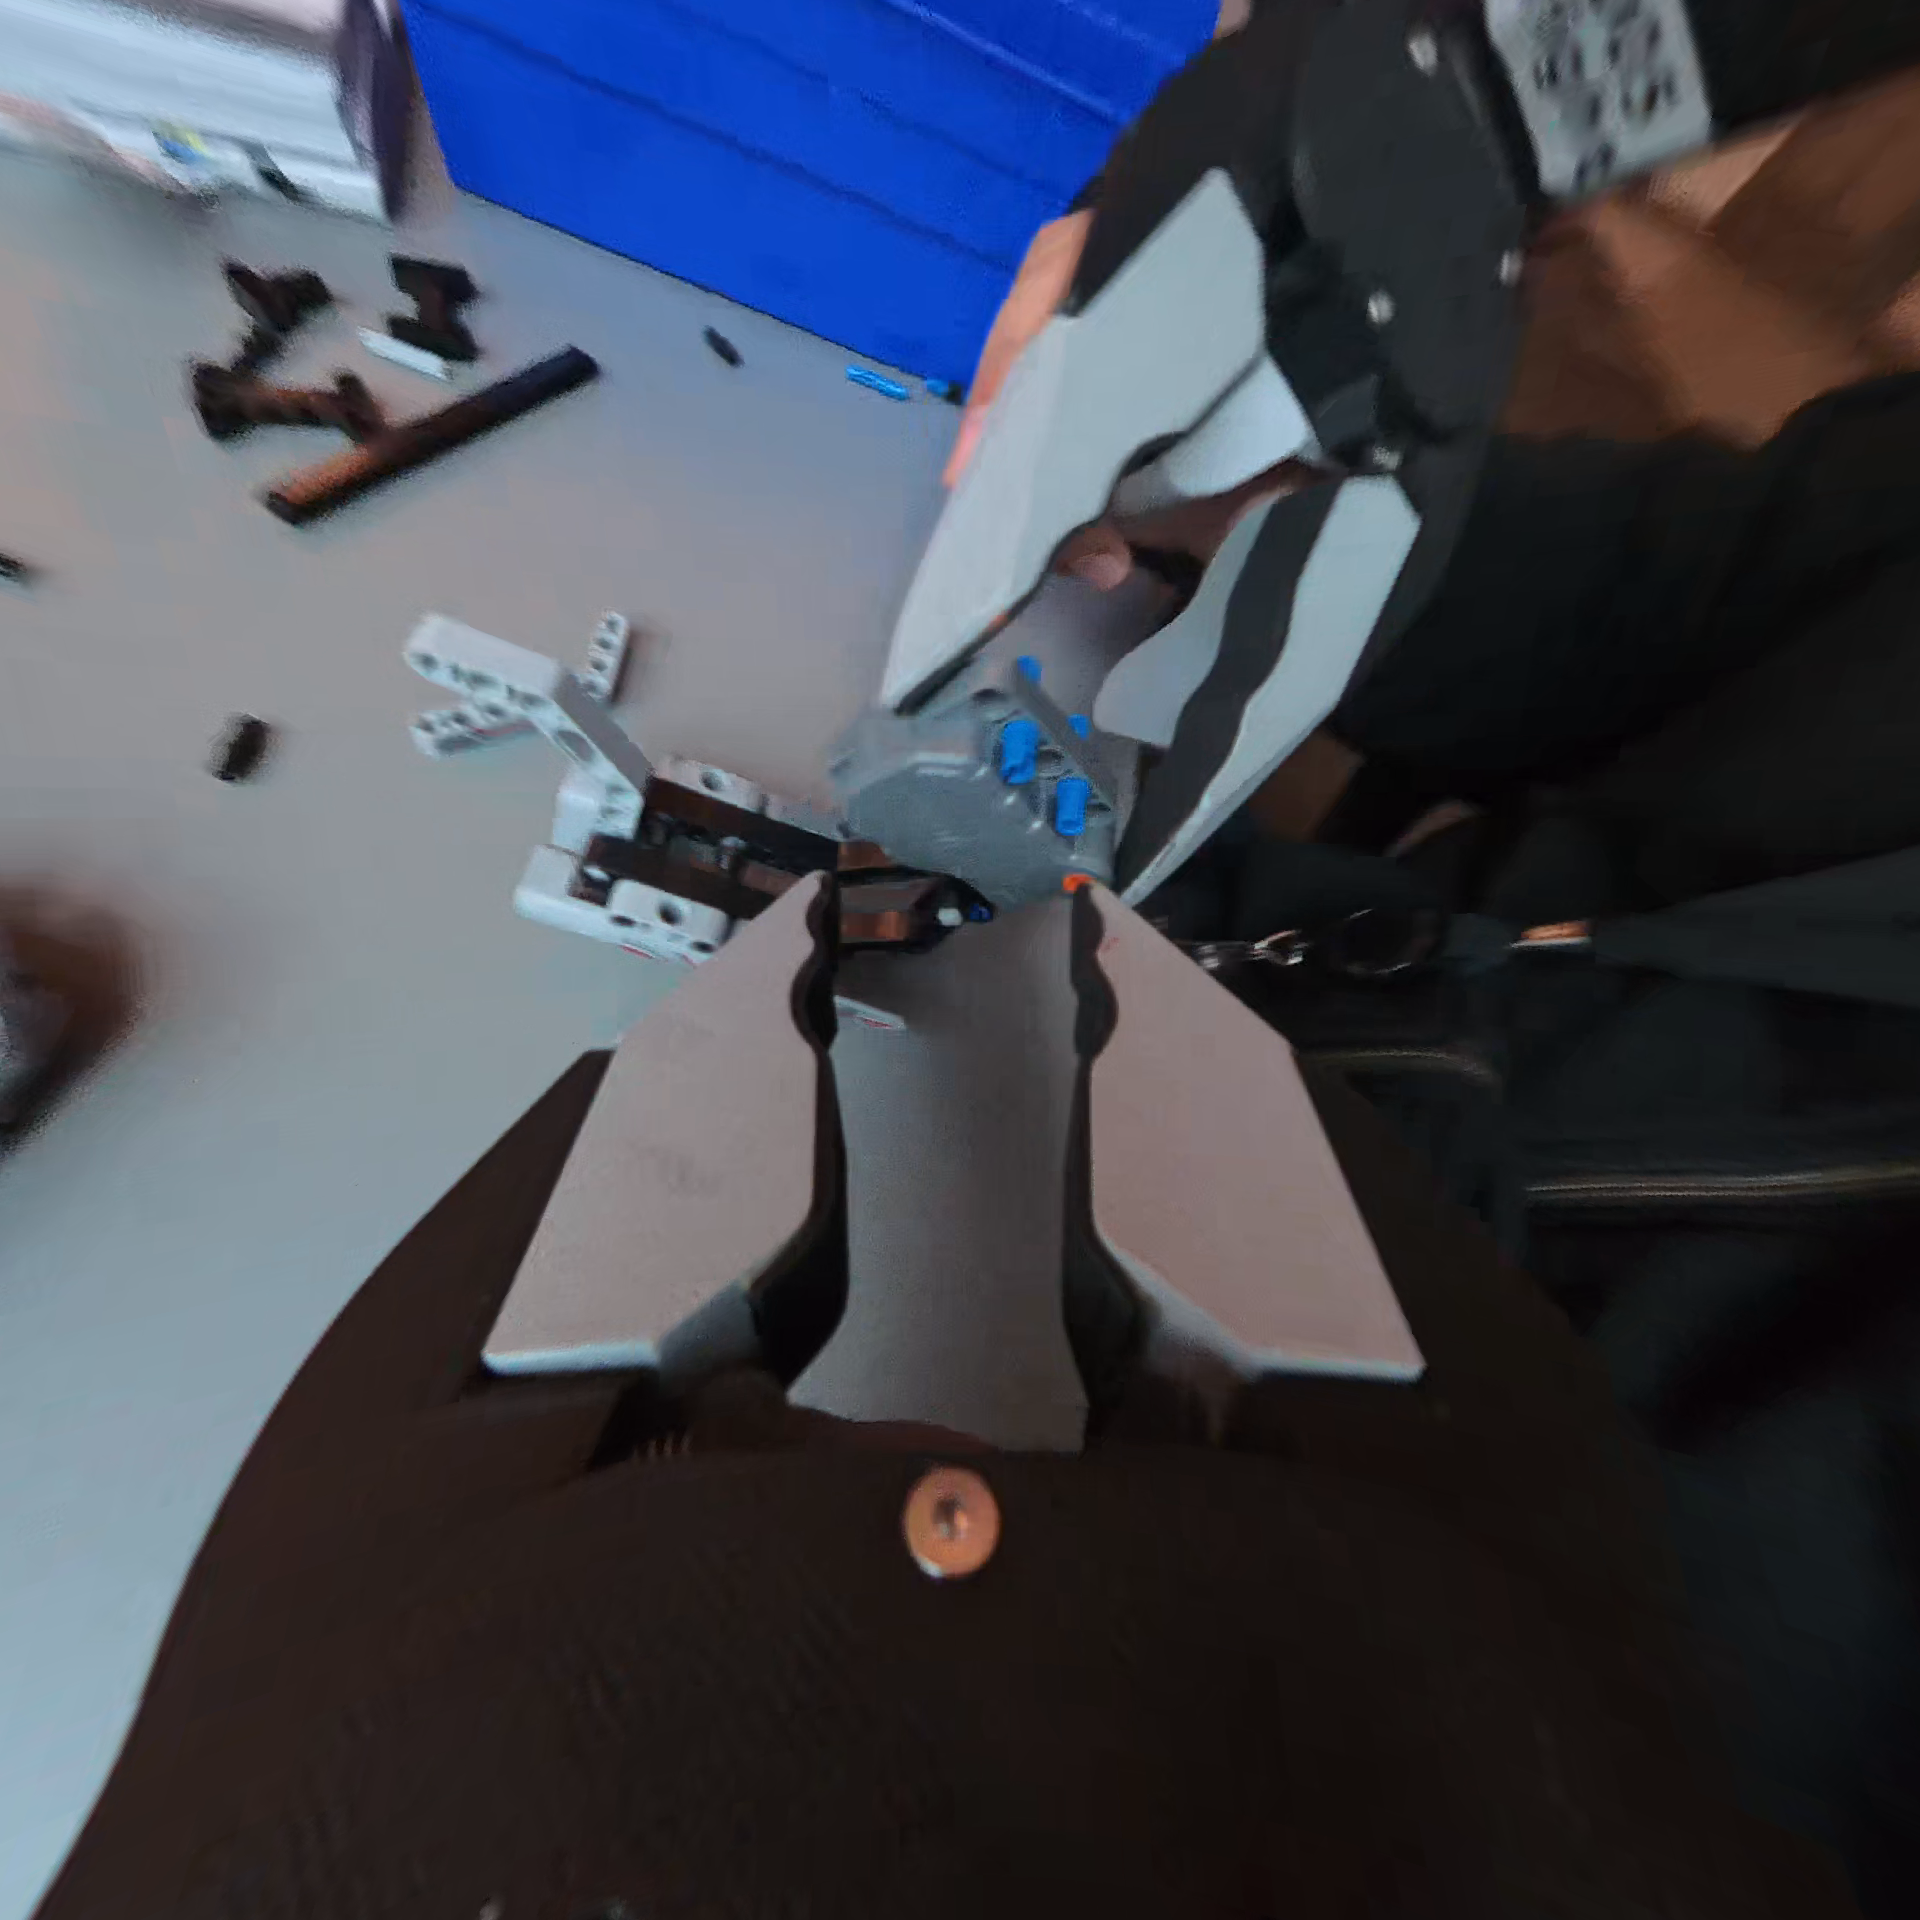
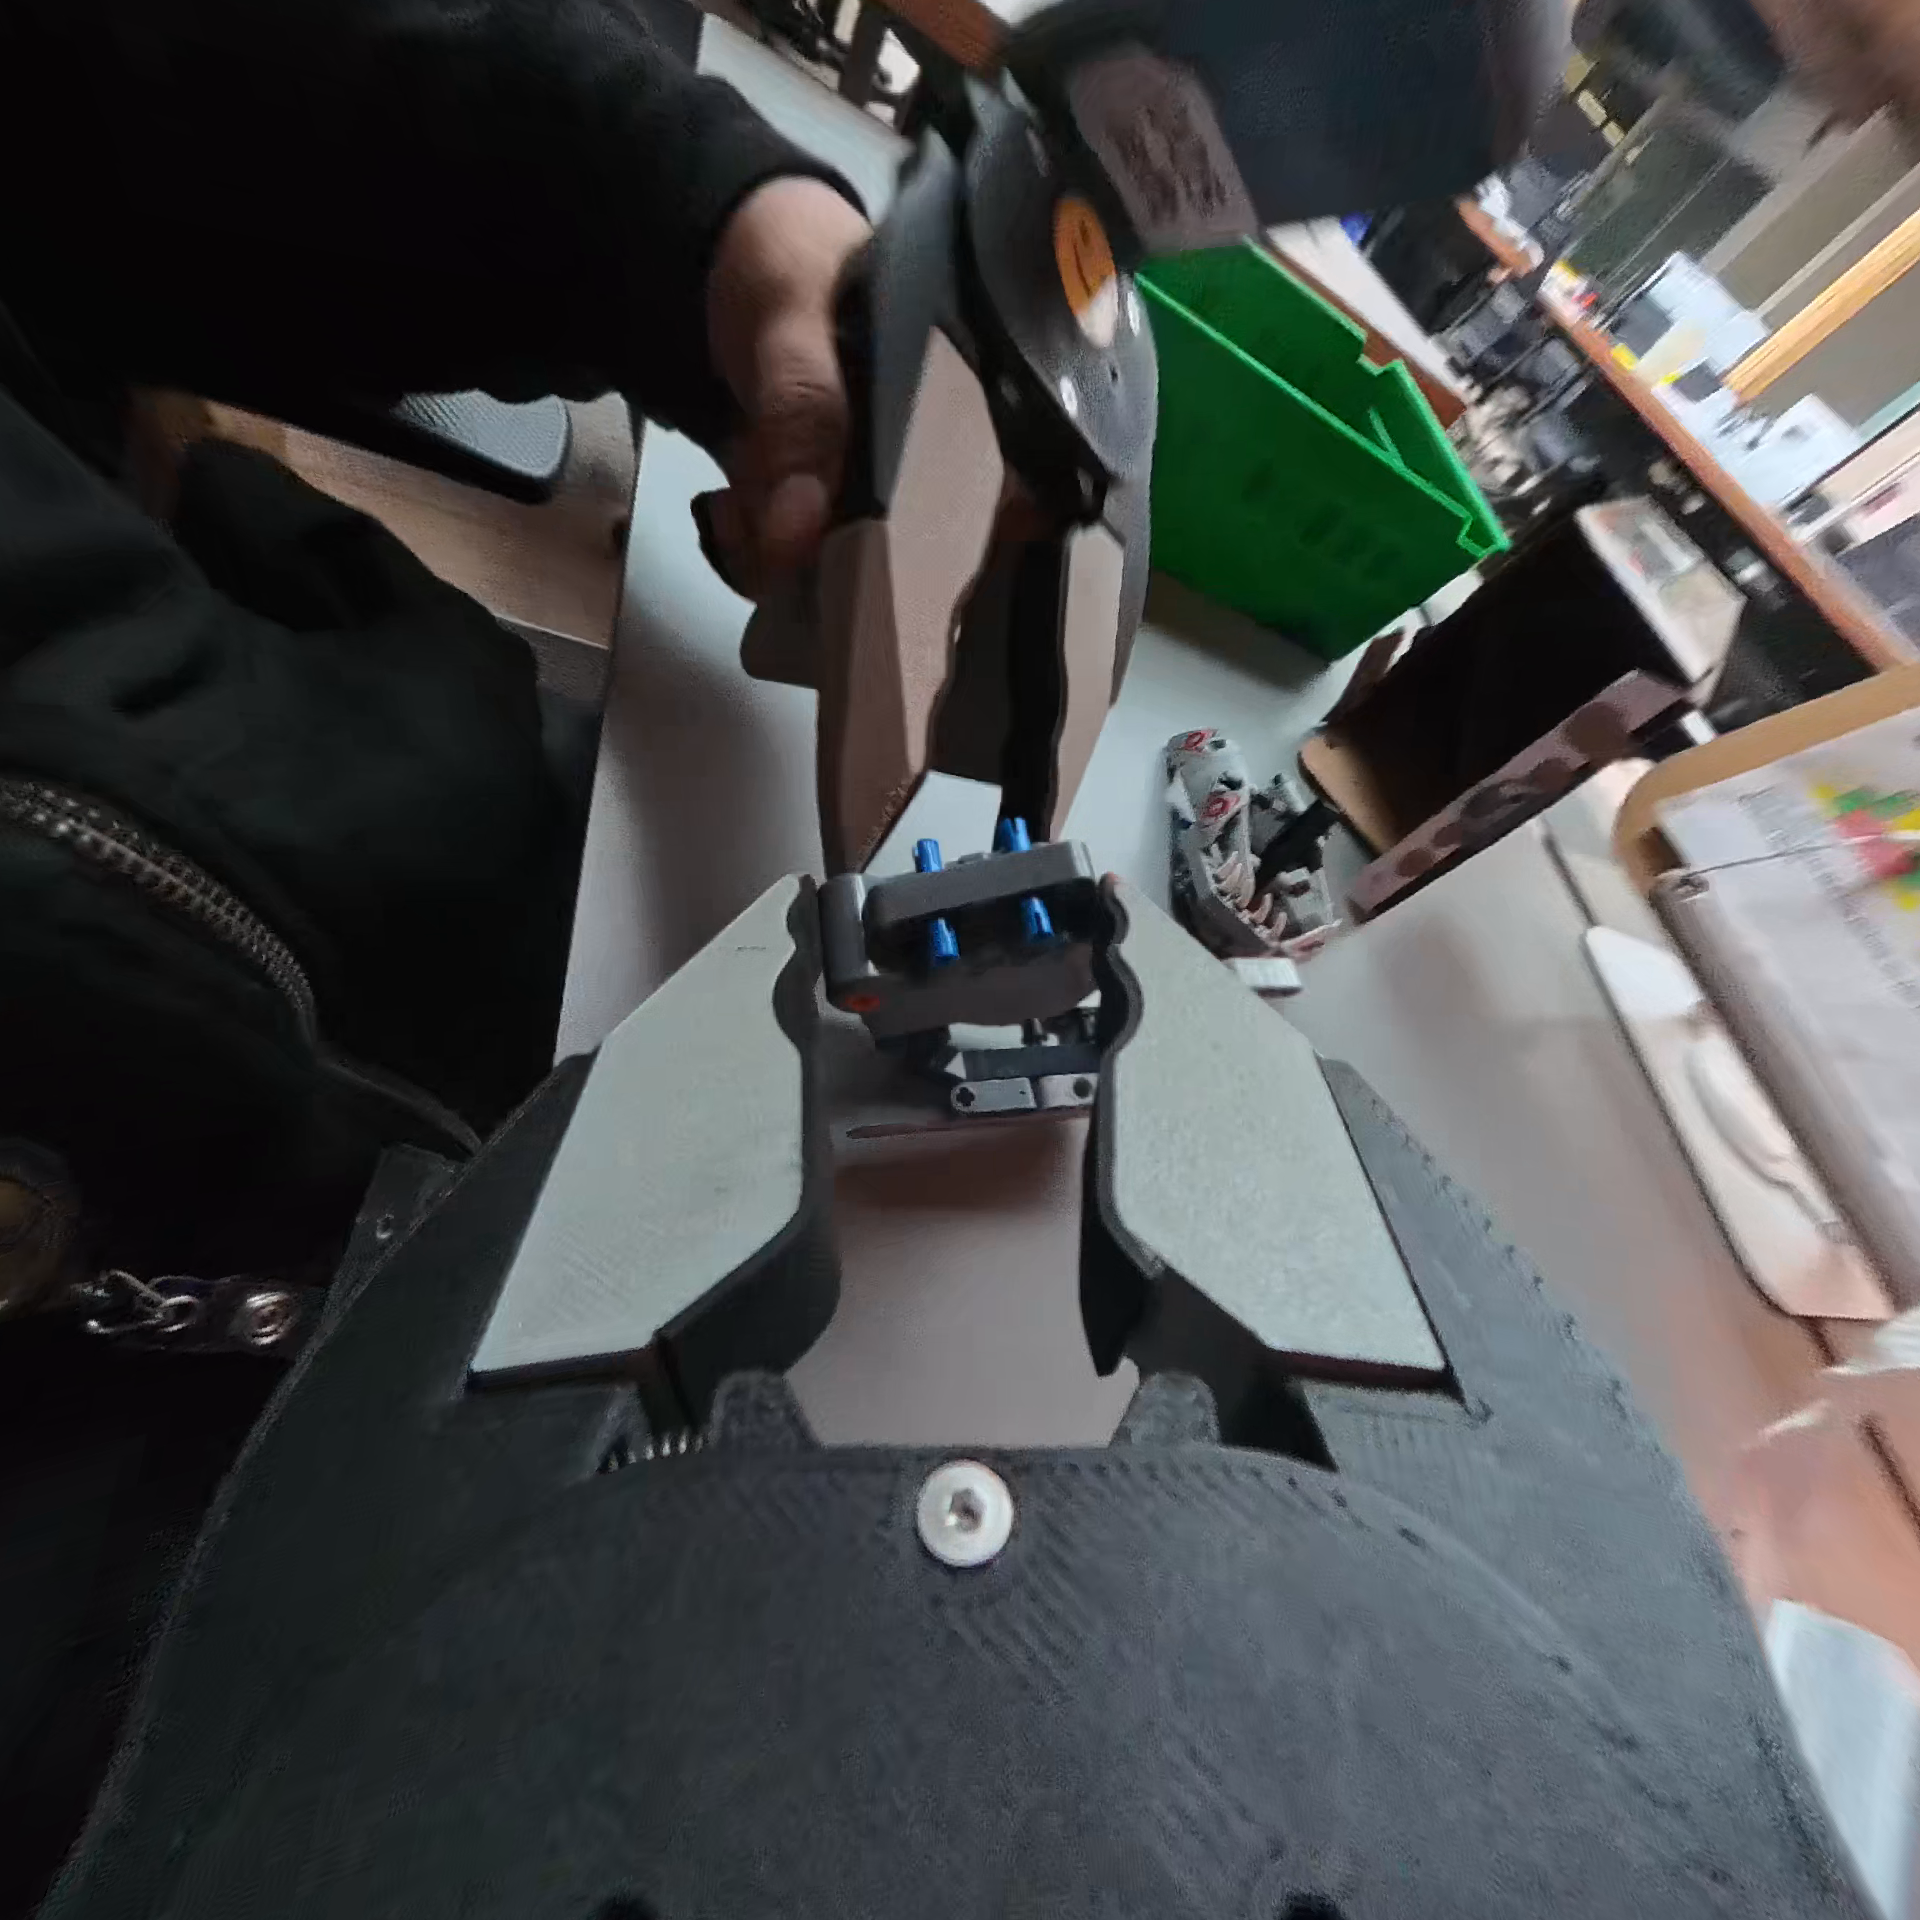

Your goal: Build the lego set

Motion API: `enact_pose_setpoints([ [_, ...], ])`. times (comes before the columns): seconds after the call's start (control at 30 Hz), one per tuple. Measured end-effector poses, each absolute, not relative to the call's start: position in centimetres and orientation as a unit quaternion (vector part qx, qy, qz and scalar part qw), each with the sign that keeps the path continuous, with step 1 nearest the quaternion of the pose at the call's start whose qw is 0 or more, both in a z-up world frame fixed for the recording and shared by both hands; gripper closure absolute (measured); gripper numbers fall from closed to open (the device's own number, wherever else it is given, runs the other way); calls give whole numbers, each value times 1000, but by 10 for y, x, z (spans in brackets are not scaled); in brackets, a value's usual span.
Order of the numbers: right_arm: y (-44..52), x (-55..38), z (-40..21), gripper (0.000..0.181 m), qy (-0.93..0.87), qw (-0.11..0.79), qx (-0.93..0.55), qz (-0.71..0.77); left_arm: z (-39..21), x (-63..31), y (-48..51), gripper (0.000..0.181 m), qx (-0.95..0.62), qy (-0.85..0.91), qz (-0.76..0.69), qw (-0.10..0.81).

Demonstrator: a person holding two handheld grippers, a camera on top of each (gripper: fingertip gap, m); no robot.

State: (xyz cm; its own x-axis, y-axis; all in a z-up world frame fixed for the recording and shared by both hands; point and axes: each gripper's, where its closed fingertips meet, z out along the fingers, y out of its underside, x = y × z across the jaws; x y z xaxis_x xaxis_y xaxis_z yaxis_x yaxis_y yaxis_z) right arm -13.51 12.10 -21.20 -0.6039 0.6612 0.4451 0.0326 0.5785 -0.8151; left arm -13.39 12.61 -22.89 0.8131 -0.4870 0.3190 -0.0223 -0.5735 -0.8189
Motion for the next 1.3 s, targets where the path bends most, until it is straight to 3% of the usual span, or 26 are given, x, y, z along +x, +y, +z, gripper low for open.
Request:
enact_pose_setpoints([
  [0.03,120,-134,-212,130,-800,404,-207,393,-231,-133,126,139,-838,137,-303,432],
  [0.27,119,-128,-210,130,-805,444,-176,352,-233,-119,125,150,-798,122,-414,419],
  [0.3,119,-128,-208,130,-803,456,-169,345,-229,-120,123,144,-792,124,-424,421],
  [0.33,120,-130,-207,131,-803,473,-160,325,-222,-119,122,114,-780,124,-441,427],
  [0.37,119,-131,-208,131,-805,492,-147,299,-215,-118,121,112,-767,121,-459,432],
  [0.47,112,-136,-215,131,-812,523,-102,237,-211,-113,120,114,-752,125,-483,431],
  [0.53,105,-138,-219,131,-813,528,-86,229,-221,-115,127,134,-770,130,-443,439],
  [0.63,106,-139,-216,133,-811,511,-113,263,-225,-117,129,137,-778,155,-400,460],
  [0.77,120,-137,-212,112,-792,448,-205,362,-221,-119,125,137,-770,182,-378,481],
  [0.87,133,-136,-235,122,-813,400,-234,353,-213,-116,121,137,-746,187,-410,491],
  [0.9,134,-136,-240,148,-820,399,-230,339,-210,-114,121,137,-738,187,-421,493],
  [0.93,135,-137,-242,163,-823,409,-225,325,-210,-113,120,137,-736,189,-424,493],
  [1.07,140,-149,-246,163,-827,437,-236,261,-210,-115,125,138,-737,206,-375,523],
  [1.2,137,-149,-230,162,-797,397,-294,348,-194,-118,125,138,-705,230,-316,591],
  [1.3,142,-143,-220,165,-794,381,-293,373,-187,-125,125,137,-698,183,-383,577],
])
